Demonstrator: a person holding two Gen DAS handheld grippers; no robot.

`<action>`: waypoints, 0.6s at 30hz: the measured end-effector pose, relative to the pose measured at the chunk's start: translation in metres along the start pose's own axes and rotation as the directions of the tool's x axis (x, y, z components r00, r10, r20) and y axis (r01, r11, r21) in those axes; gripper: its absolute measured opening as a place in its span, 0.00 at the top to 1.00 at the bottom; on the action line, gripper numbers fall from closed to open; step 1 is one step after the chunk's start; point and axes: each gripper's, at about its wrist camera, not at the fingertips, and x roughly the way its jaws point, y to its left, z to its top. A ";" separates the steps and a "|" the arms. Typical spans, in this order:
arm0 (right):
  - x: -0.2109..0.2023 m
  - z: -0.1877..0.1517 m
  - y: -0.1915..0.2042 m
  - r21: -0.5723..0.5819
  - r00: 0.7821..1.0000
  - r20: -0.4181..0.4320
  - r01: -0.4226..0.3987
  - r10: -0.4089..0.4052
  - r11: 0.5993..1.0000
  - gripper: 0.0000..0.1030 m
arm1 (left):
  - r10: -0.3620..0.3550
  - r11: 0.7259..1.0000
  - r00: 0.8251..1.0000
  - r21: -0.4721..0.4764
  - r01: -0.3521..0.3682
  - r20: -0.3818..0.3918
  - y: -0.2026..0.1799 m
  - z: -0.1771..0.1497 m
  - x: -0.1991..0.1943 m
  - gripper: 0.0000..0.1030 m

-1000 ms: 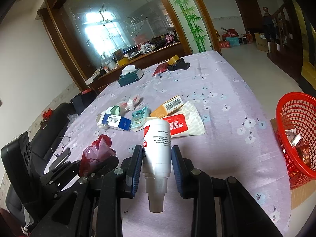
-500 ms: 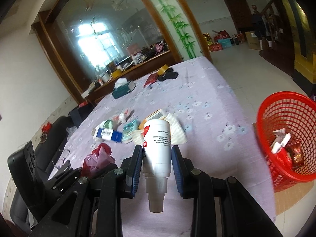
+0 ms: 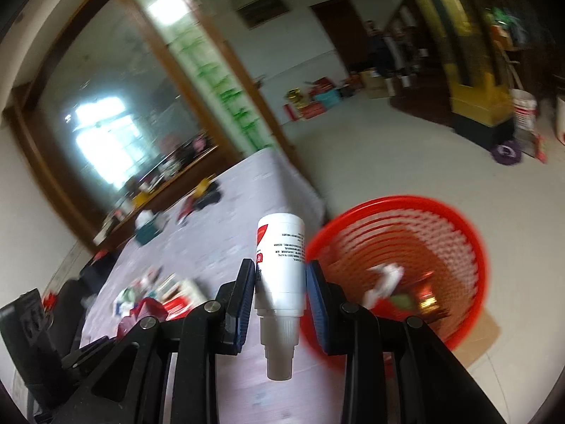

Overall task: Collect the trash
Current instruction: 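Release the red bag and white bottle into the red wastebasket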

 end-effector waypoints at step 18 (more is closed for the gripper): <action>0.019 0.040 -0.105 0.128 0.992 -0.018 0.126 -0.125 0.984 0.66 | -0.094 0.994 0.992 0.048 0.098 -0.084 -0.079 0.044 0.106 0.44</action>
